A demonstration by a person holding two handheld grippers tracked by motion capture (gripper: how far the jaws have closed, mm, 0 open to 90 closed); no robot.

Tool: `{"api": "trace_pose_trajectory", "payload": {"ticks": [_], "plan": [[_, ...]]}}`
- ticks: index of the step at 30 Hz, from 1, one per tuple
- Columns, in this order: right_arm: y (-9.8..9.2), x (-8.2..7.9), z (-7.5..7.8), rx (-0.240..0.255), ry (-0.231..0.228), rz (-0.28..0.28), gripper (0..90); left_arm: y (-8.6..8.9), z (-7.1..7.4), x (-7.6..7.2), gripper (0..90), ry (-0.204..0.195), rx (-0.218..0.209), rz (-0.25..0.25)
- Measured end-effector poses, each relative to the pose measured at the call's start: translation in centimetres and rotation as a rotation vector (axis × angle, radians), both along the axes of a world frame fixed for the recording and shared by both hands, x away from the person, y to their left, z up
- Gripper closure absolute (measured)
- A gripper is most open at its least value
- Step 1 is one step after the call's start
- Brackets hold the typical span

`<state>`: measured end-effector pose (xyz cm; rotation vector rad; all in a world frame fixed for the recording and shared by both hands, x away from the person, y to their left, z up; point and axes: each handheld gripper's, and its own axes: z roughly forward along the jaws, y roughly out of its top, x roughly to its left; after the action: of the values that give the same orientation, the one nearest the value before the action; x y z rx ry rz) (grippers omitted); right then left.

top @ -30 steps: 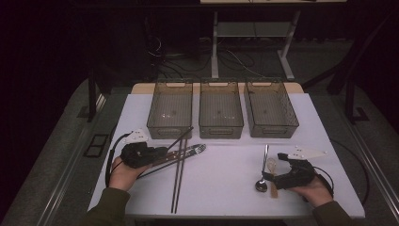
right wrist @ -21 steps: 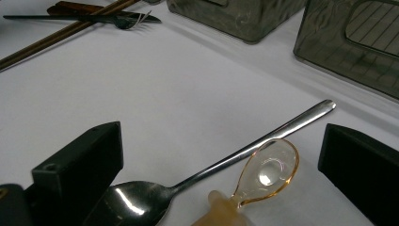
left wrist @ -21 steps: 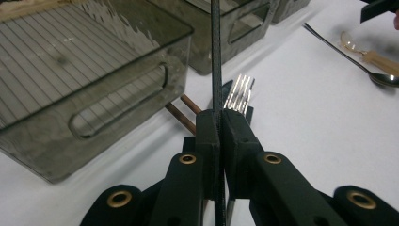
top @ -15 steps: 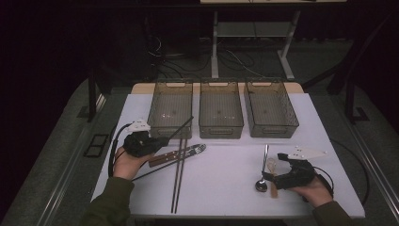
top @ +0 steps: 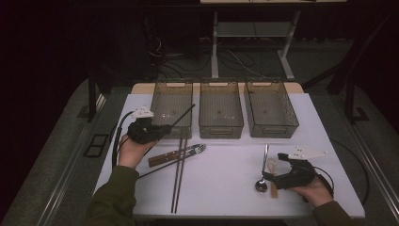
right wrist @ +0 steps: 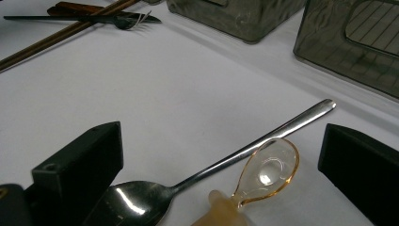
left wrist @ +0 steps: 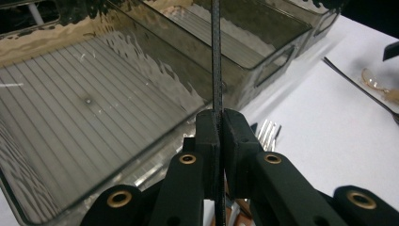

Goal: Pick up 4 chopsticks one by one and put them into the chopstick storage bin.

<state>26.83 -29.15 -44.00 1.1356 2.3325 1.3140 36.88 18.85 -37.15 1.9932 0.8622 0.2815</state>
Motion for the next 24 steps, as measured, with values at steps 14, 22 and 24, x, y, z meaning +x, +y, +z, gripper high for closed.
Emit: {"api": "trace_pose_trajectory", "payload": {"ticks": [14, 22, 24], "plan": [[0.0, 0.0, 0.0, 0.002, -0.001, -0.002, 0.2, -0.5, 0.2, 3.1, 85.4, 0.018, 0.017, 0.053], [0.0, -0.1, 0.1, 0.009, 0.001, -0.004, 0.2, -1.1, 0.7, 4.9, 85.4, 0.024, 0.052, 0.074], [0.0, -0.1, 0.1, 0.01, 0.002, -0.004, 0.2, -1.2, 1.0, 5.3, 85.4, 0.021, 0.061, 0.072]]}}
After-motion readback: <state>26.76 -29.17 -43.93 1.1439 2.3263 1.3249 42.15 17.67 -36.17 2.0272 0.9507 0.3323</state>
